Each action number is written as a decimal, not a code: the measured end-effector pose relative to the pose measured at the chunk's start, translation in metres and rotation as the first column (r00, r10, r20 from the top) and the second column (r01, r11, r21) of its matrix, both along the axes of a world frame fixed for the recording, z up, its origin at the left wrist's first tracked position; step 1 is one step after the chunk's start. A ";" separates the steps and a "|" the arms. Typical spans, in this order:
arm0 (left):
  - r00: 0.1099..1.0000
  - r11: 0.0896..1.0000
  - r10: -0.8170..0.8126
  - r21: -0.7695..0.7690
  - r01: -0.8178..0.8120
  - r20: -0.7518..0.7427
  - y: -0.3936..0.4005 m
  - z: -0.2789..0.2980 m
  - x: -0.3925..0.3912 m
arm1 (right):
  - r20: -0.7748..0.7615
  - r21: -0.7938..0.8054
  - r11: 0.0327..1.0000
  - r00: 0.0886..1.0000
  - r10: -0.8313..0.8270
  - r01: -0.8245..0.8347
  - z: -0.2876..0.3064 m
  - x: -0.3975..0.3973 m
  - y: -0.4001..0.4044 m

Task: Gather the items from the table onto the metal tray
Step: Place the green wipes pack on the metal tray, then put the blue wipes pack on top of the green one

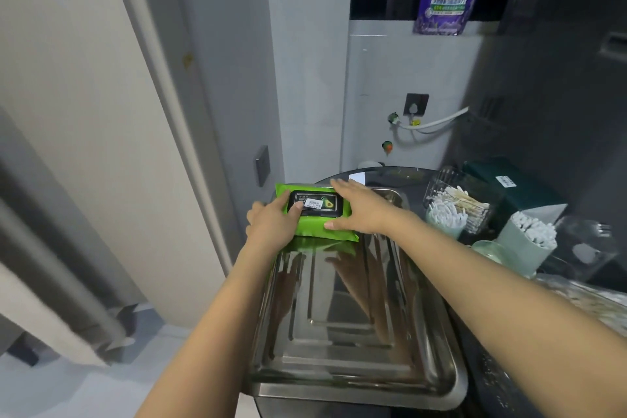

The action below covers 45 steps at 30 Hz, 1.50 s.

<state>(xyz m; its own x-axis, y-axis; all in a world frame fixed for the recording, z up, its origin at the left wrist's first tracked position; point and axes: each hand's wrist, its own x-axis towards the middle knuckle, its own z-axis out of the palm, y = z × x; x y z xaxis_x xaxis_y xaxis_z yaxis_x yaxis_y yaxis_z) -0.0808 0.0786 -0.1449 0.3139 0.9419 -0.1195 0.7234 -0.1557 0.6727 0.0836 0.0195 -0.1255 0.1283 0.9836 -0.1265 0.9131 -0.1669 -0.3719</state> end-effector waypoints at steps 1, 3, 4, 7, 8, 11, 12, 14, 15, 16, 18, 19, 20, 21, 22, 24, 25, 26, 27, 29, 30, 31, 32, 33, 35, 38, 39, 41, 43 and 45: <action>1.000 0.999 0.000 0.039 0.000 -0.011 -0.007 0.005 -0.001 | -0.024 0.051 0.998 0.999 -0.021 0.022 0.003 -0.002 -0.008; 1.000 0.992 -0.011 0.126 0.013 -0.017 -0.025 0.015 0.000 | -0.070 0.148 0.987 0.997 -0.045 0.055 0.013 -0.006 -0.030; 1.000 0.988 -0.027 0.151 0.027 -0.002 -0.034 0.019 0.001 | -0.092 0.184 0.981 0.994 -0.052 0.068 0.018 -0.009 -0.042; 0.991 0.983 -0.097 0.162 0.081 0.090 -0.071 0.030 0.003 | -0.113 0.266 0.961 0.993 -0.043 0.072 0.031 -0.017 -0.088; 0.982 0.982 -0.127 0.159 0.105 0.140 -0.084 0.031 0.003 | -0.110 0.285 0.956 0.993 -0.038 0.068 0.034 -0.019 -0.104; 0.918 0.973 -0.223 0.127 0.191 0.327 -0.131 0.037 -0.005 | -0.185 0.302 0.946 0.981 -0.064 0.118 0.044 -0.023 -0.158; 0.905 0.969 -0.245 0.119 0.217 0.347 -0.149 0.039 -0.009 | -0.203 0.302 0.944 0.976 -0.076 0.137 0.045 -0.024 -0.175; 0.881 0.955 -0.296 0.118 0.272 0.369 -0.184 0.038 -0.013 | -0.211 0.312 0.937 0.973 -0.094 0.159 0.045 -0.026 -0.213; 0.867 0.947 -0.320 0.105 0.303 0.382 -0.203 0.037 -0.015 | -0.217 0.307 0.937 0.971 -0.101 0.166 0.042 -0.026 -0.233; 0.853 0.937 -0.344 0.085 0.339 0.393 -0.217 0.035 -0.015 | -0.222 0.300 0.938 0.969 -0.107 0.173 0.038 -0.027 -0.250; 0.828 0.914 -0.389 0.059 0.401 0.403 -0.245 0.030 -0.013 | -0.201 0.274 0.941 0.969 -0.144 0.197 0.026 -0.024 -0.283; 0.823 0.906 -0.405 0.053 0.420 0.398 -0.255 0.027 -0.012 | -0.183 0.263 0.940 0.968 -0.171 0.216 0.020 -0.021 -0.296; 0.819 0.897 -0.423 0.051 0.439 0.388 -0.265 0.025 -0.010 | -0.169 0.255 0.936 0.965 -0.203 0.241 0.013 -0.018 -0.309; 0.816 0.889 -0.437 0.045 0.456 0.378 -0.274 0.022 -0.008 | -0.161 0.255 0.929 0.959 -0.232 0.268 0.008 -0.015 -0.321; 0.815 0.885 -0.443 0.035 0.465 0.374 -0.281 0.018 -0.006 | -0.152 0.260 0.920 0.953 -0.261 0.294 0.002 -0.012 -0.330; 0.822 0.881 -0.442 0.004 0.473 0.359 -0.295 0.012 -0.001 | -0.115 0.291 0.895 0.941 -0.318 0.338 -0.008 -0.009 -0.349; 0.827 0.882 -0.441 0.000 0.471 0.348 -0.300 0.008 0.000 | -0.101 0.317 0.880 0.935 -0.339 0.353 -0.013 -0.008 -0.356; 0.832 0.885 -0.441 0.008 0.466 0.337 -0.304 0.005 0.001 | -0.096 0.348 0.862 0.929 -0.357 0.367 -0.017 -0.009 -0.362; 0.838 0.889 -0.440 0.021 0.458 0.323 -0.307 0.002 0.002 | -0.099 0.373 0.842 0.919 -0.382 0.390 -0.020 -0.009 -0.367; 0.861 0.904 -0.421 0.047 0.426 0.284 -0.313 -0.006 0.003 | -0.118 0.398 0.793 0.883 -0.454 0.461 -0.024 -0.009 -0.376; 0.876 0.912 -0.404 0.048 0.407 0.262 -0.317 -0.009 0.003 | -0.121 0.386 0.775 0.860 -0.495 0.501 -0.024 -0.009 -0.380; 0.890 0.921 -0.385 0.040 0.388 0.244 -0.320 -0.011 0.003 | -0.108 0.365 0.766 0.842 -0.529 0.529 -0.024 -0.010 -0.382; 0.901 0.928 -0.367 0.025 0.371 0.233 -0.324 -0.012 0.003 | -0.083 0.347 0.762 0.827 -0.556 0.547 -0.025 -0.010 -0.385; 0.909 0.934 -0.347 0.003 0.356 0.233 -0.327 -0.012 0.003 | -0.059 0.338 0.760 0.818 -0.572 0.556 -0.025 -0.010 -0.386; 0.919 0.942 -0.309 -0.053 0.331 0.245 -0.331 -0.013 0.004 | -0.074 0.320 0.739 0.794 -0.604 0.592 -0.024 -0.011 -0.387; 0.930 0.943 -0.254 -0.145 0.299 0.265 -0.334 -0.014 0.007 | -0.120 0.271 0.709 0.754 -0.646 0.651 -0.023 -0.011 -0.389; 0.932 0.943 -0.238 -0.166 0.289 0.273 -0.334 -0.016 0.007 | -0.122 0.263 0.704 0.747 -0.654 0.660 -0.023 -0.011 -0.389; 0.933 0.941 -0.217 -0.192 0.278 0.285 -0.335 -0.018 0.008 | -0.136 0.256 0.684 0.726 -0.674 0.683 -0.022 -0.012 -0.390; 0.933 0.937 -0.209 -0.213 0.277 0.293 -0.336 -0.020 0.008 | -0.139 0.251 0.657 0.698 -0.702 0.711 -0.022 -0.013 -0.389; 0.931 0.934 -0.207 -0.223 0.280 0.302 -0.338 -0.020 0.008 | -0.139 0.246 0.644 0.684 -0.716 0.725 -0.022 -0.015 -0.389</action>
